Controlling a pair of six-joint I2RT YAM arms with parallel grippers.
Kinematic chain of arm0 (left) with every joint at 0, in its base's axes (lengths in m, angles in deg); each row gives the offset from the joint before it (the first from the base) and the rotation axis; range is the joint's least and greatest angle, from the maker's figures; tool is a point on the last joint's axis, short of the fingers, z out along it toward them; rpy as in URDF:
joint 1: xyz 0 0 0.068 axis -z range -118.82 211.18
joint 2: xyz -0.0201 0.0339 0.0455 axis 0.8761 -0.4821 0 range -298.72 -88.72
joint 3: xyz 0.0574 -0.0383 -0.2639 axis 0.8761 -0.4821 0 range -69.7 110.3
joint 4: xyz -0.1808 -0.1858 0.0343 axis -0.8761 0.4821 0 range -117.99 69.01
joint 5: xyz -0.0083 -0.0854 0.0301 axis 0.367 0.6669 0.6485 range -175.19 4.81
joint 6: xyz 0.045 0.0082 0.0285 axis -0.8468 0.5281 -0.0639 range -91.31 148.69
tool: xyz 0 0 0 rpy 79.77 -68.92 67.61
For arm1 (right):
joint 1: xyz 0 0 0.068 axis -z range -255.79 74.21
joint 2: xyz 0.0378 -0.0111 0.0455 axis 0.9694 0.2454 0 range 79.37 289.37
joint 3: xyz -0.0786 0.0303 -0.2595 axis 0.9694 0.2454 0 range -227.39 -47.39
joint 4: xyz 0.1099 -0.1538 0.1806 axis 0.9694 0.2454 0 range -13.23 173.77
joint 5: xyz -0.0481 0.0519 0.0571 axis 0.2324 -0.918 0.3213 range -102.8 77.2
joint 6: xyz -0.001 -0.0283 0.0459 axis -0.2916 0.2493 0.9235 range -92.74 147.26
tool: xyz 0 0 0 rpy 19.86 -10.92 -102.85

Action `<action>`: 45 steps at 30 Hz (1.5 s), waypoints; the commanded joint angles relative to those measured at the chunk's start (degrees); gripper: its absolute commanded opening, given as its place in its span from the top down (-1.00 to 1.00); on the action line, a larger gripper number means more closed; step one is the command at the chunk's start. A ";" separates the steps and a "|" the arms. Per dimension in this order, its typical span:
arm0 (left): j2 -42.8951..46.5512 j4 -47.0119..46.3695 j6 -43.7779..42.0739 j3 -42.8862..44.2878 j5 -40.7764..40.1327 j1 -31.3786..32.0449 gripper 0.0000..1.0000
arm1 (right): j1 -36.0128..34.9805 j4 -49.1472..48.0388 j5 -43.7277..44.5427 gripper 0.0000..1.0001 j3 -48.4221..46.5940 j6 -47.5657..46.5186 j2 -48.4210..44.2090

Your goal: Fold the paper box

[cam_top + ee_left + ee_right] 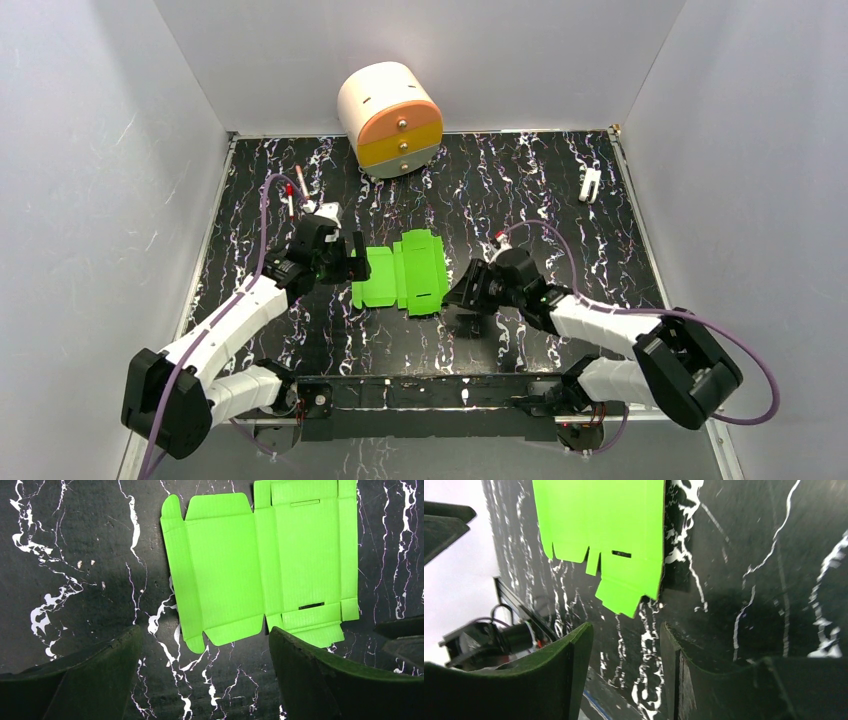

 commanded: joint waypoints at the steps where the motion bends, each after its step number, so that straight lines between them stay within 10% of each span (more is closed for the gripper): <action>1: -0.30 -0.42 0.57 1.99 2.06 -0.69 -0.88 | -5.85 -11.30 14.19 -0.21 4.17 15.57 -3.50; 18: 2.14 -0.30 -0.29 1.51 2.12 -1.56 -0.88 | -16.61 -23.24 28.00 -0.09 4.44 30.44 12.64; 25: 2.62 -0.30 -0.48 1.68 2.04 -1.55 -0.88 | -16.45 -20.61 29.68 0.61 5.20 28.67 10.57; 29: 2.37 -0.34 -1.20 2.18 2.37 -1.55 -0.88 | -12.09 -14.36 24.96 0.99 4.19 20.50 6.36; 45: -2.74 0.03 -8.63 9.13 7.57 -1.64 -0.88 | 15.76 22.67 -24.17 1.00 -19.25 -34.44 15.71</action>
